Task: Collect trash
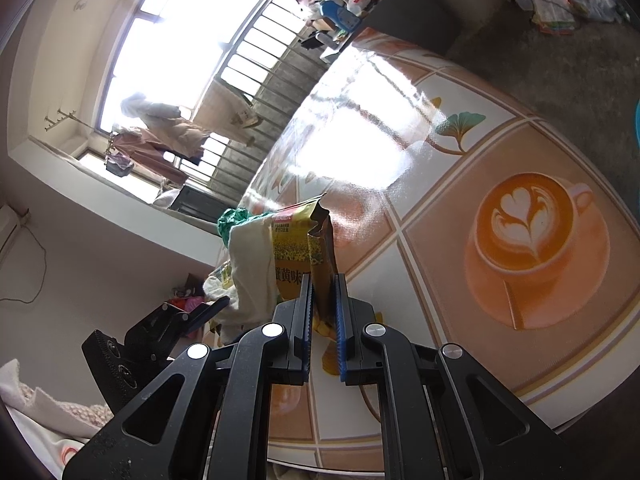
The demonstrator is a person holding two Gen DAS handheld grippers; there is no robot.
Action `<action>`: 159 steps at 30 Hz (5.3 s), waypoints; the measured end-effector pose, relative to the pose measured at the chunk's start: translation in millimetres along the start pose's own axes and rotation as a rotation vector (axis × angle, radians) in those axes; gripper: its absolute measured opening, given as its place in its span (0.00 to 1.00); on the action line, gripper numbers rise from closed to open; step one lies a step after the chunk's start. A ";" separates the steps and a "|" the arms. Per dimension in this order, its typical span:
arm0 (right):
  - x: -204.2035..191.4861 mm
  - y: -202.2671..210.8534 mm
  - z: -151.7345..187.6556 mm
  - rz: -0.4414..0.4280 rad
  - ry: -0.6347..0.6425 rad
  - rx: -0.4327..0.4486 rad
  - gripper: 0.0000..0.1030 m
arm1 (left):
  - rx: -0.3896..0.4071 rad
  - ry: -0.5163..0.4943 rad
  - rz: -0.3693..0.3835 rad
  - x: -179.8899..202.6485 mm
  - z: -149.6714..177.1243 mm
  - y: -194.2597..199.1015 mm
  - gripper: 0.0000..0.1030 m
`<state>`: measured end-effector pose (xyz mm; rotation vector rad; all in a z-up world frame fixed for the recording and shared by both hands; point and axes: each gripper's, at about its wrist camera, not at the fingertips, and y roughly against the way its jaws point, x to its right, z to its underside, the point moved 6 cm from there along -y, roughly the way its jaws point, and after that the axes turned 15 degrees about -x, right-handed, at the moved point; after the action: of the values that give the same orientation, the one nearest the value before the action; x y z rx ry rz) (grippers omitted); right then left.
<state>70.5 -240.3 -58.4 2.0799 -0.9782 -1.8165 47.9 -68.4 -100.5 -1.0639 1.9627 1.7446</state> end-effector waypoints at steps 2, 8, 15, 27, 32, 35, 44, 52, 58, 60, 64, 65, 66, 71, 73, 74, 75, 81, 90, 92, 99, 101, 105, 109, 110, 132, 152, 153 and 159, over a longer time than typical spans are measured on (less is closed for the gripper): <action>0.0 0.3 0.1 -0.001 -0.001 0.000 0.08 | -0.003 -0.003 -0.008 -1.5 -0.5 -3.5 0.33; 0.5 0.0 0.6 0.000 -0.002 0.000 0.08 | -0.003 0.046 0.040 -8.3 0.7 -0.7 0.27; 0.3 0.4 1.2 0.002 -0.002 0.000 0.09 | 0.000 0.115 0.125 -21.0 -5.1 -4.4 0.10; -5.9 8.0 0.7 -0.004 0.027 0.026 0.09 | 0.065 0.377 0.424 -72.1 -11.6 13.5 0.04; -9.0 15.9 3.7 -0.017 0.044 0.044 0.09 | 0.138 0.558 0.626 -112.3 -11.1 28.6 0.04; -11.5 20.1 7.3 -0.022 0.054 0.056 0.09 | 0.177 0.653 0.726 -133.9 -9.6 34.4 0.03; -30.1 36.4 2.9 -0.040 0.086 0.102 0.09 | 0.323 0.819 0.884 -184.7 -15.3 65.7 0.03; -45.9 63.5 -13.6 -0.051 0.124 0.178 0.09 | 0.415 0.798 0.876 -205.0 -48.2 93.9 0.03; -34.9 88.4 -18.0 -0.018 0.103 0.224 0.09 | 0.425 0.751 0.924 -197.0 -92.6 89.2 0.03; -25.9 105.0 -19.2 0.009 0.089 0.252 0.09 | 0.424 0.733 0.957 -192.1 -113.9 82.5 0.03; 3.4 143.6 -20.1 0.063 0.022 0.335 0.09 | 0.407 0.691 1.028 -178.6 -165.8 69.8 0.03; 12.6 154.8 -19.6 0.075 -0.001 0.360 0.09 | 0.403 0.678 1.045 -174.2 -180.4 67.2 0.03; 22.7 165.7 -18.9 0.091 -0.028 0.387 0.09 | 0.394 0.663 1.065 -168.9 -195.7 64.4 0.03; 82.6 211.3 -13.8 0.187 -0.221 0.501 0.09 | 0.305 0.569 1.131 -127.3 -276.6 44.7 0.03; 111.8 219.8 -14.1 0.219 -0.328 0.525 0.09 | 0.277 0.527 1.131 -106.7 -307.1 36.8 0.03; 126.5 224.6 -12.4 0.225 -0.377 0.536 0.09 | 0.261 0.510 1.135 -95.7 -322.5 31.5 0.03; 139.8 228.2 -11.8 0.230 -0.423 0.547 0.09 | 0.243 0.495 1.148 -84.9 -336.8 25.5 0.03; 214.2 243.6 -21.5 0.255 -0.635 0.591 0.09 | 0.115 0.420 1.216 -14.0 -416.4 -20.4 0.03; 302.9 252.9 -41.5 0.385 -0.769 0.579 0.24 | -0.007 0.312 1.224 79.4 -510.7 -90.4 0.07; 326.6 248.5 -45.5 0.457 -0.793 0.549 0.46 | -0.052 0.319 1.190 94.2 -522.5 -112.1 0.36; 351.2 238.6 -30.3 0.477 -0.839 0.508 0.47 | -0.072 0.329 1.153 98.1 -516.8 -126.6 0.37; 344.4 243.3 -27.0 0.480 -0.837 0.525 0.47 | -0.051 0.327 1.119 88.1 -513.0 -122.4 0.37; 315.9 255.4 -30.1 0.491 -0.786 0.571 0.47 | -0.008 0.323 1.086 56.4 -497.5 -100.1 0.38; 262.5 260.3 -41.6 0.498 -0.652 0.594 0.48 | 0.033 0.305 1.015 2.3 -456.9 -70.1 0.41; 248.0 257.9 -45.0 0.495 -0.611 0.587 0.49 | 0.045 0.312 0.996 -16.2 -439.6 -61.6 0.43; -39.8 11.8 -55.1 0.184 0.148 -0.022 0.50 | -0.035 1.076 0.635 -167.1 73.3 8.2 0.52; -35.7 -71.8 -72.2 0.179 -0.063 -0.200 0.50 | -0.055 1.219 0.944 -115.4 103.4 -35.5 0.43; -35.2 -71.3 -72.3 0.173 -0.068 -0.203 0.50 | -0.053 1.224 0.954 -115.7 103.4 -37.0 0.43; -34.8 -67.9 -70.1 0.156 -0.071 -0.210 0.45 | 0.006 1.238 1.009 -121.0 96.4 -36.3 0.43</action>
<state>158.7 -186.2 -53.3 1.7763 -0.8960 -1.8372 131.8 62.4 -67.0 -1.4726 3.7633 1.4699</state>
